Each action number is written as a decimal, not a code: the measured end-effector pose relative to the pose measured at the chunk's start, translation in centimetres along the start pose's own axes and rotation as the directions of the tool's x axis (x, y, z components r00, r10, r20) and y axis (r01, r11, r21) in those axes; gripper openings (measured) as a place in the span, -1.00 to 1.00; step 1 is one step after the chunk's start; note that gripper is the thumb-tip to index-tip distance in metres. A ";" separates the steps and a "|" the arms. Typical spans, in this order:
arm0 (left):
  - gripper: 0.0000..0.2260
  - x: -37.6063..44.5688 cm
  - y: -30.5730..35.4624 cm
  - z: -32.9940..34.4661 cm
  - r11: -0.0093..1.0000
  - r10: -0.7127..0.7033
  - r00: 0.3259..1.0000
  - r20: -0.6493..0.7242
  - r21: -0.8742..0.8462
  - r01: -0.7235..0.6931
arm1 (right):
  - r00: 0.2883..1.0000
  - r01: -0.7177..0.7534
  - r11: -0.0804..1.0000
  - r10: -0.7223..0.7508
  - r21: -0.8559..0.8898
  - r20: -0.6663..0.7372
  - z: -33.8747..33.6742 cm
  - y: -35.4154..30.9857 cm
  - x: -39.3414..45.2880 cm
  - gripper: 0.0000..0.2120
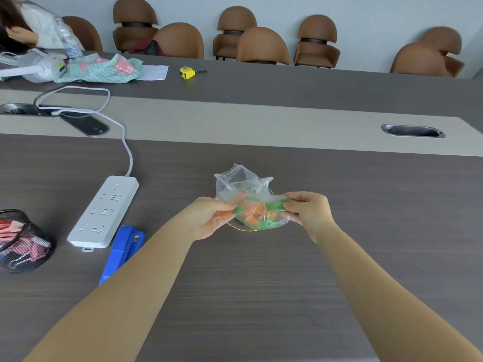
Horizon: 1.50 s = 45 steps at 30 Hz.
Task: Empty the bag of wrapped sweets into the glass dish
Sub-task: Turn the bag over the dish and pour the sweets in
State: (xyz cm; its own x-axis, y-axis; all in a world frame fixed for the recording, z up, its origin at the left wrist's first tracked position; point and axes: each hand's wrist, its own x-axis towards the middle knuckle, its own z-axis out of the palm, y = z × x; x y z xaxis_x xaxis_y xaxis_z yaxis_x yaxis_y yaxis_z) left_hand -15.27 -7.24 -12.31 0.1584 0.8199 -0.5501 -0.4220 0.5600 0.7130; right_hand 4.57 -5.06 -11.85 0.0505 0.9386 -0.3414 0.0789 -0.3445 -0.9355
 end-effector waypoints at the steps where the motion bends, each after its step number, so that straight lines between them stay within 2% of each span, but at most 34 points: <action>1: -0.88 0.0 0.3 -0.1 1.000 -0.003 1.000 -0.028 0.014 0.003 | 1.000 0.011 1.000 -0.011 -0.001 -0.023 -0.1 -0.2 0.0 -0.85; 5: -0.92 0.1 1.3 0.0 0.996 0.025 0.993 -0.114 0.092 -0.015 | 0.991 0.063 0.996 -0.070 -0.060 -0.110 -0.1 -0.9 0.7 -0.85; 8: -0.93 0.0 2.1 0.3 0.976 0.070 0.982 -0.177 0.214 -0.031 | 0.980 0.127 0.965 -0.158 -0.230 -0.122 0.1 -1.5 1.1 -0.89; 12: -0.98 0.0 3.0 0.8 0.916 0.144 0.964 -0.224 0.399 -0.044 | 0.953 0.165 0.819 -0.276 -0.549 -0.126 0.2 -2.5 1.0 -0.84; 16: -0.88 0.6 3.6 1.4 0.907 0.198 0.965 -0.173 0.405 -0.114 | 0.946 0.136 0.700 -0.302 -0.701 -0.118 0.2 -3.4 1.1 -0.79; 19: -0.83 0.6 4.2 1.8 0.893 0.200 0.965 -0.168 0.437 -0.109 | 0.967 0.115 0.753 -0.234 -0.648 -0.101 0.2 -3.8 1.4 -0.80; 21: -0.85 0.7 4.6 2.0 0.829 0.236 0.947 -0.216 0.554 -0.081 | 0.985 0.116 0.858 -0.165 -0.500 -0.054 0.2 -4.2 1.3 -0.80; 24: -0.84 1.0 5.0 2.1 0.764 0.305 0.919 -0.252 0.641 -0.078 | 0.992 0.118 0.946 -0.127 -0.300 -0.010 -0.1 -4.6 1.5 -0.76; 26: -0.80 1.3 5.2 1.9 0.784 0.294 0.926 -0.238 0.613 -0.091 | 0.995 0.099 0.972 -0.095 -0.213 0.028 -0.4 -4.8 1.3 -0.77; 29: -0.82 1.3 5.1 1.7 0.832 0.213 0.960 -0.182 0.549 -0.081 | 0.989 0.066 0.991 -0.050 -0.114 0.141 -0.6 -5.1 1.1 -0.96; 30: -0.83 1.2 5.1 1.7 0.845 0.172 0.974 -0.151 0.531 -0.067 | 0.983 0.048 0.995 -0.030 -0.093 0.183 -0.8 -5.0 1.2 -0.89; 31: -0.86 1.0 5.1 1.7 0.854 0.133 0.984 -0.116 0.517 -0.055 | 0.975 0.022 0.997 -0.004 -0.080 0.221 -0.9 -5.0 1.2 -0.85; 33: -0.89 0.7 5.1 1.8 0.851 0.092 0.993 -0.077 0.524 -0.038 | 0.960 -0.012 0.991 0.048 -0.130 0.276 -0.9 -4.9 1.1 -0.92; 39: -0.87 0.5 4.9 2.2 0.767 0.165 0.967 -0.193 0.642 -0.003 | 0.971 0.017 0.916 0.081 -0.401 0.227 -0.4 -5.2 0.9 -0.91; 42: -0.81 0.7 4.8 2.4 0.729 0.210 0.954 -0.212 0.684 -0.008 | 0.973 -0.023 0.920 0.110 -0.391 0.202 -0.1 -5.2 1.2 -0.82; 45: -0.83 0.9 5.1 2.8 0.754 0.216 0.950 -0.224 0.657 -0.016 | 0.968 -0.054 0.956 0.121 -0.290 0.220 0.3 -4.9 1.6 -0.63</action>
State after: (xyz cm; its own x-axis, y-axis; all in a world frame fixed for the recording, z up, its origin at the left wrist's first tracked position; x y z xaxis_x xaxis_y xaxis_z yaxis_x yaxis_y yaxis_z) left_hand -14.74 -3.31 -7.98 -0.1410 0.8733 -0.4663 0.2655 0.4871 0.8320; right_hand 3.98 -1.83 -7.85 -0.1603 0.8712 -0.4640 0.3613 -0.3857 -0.8490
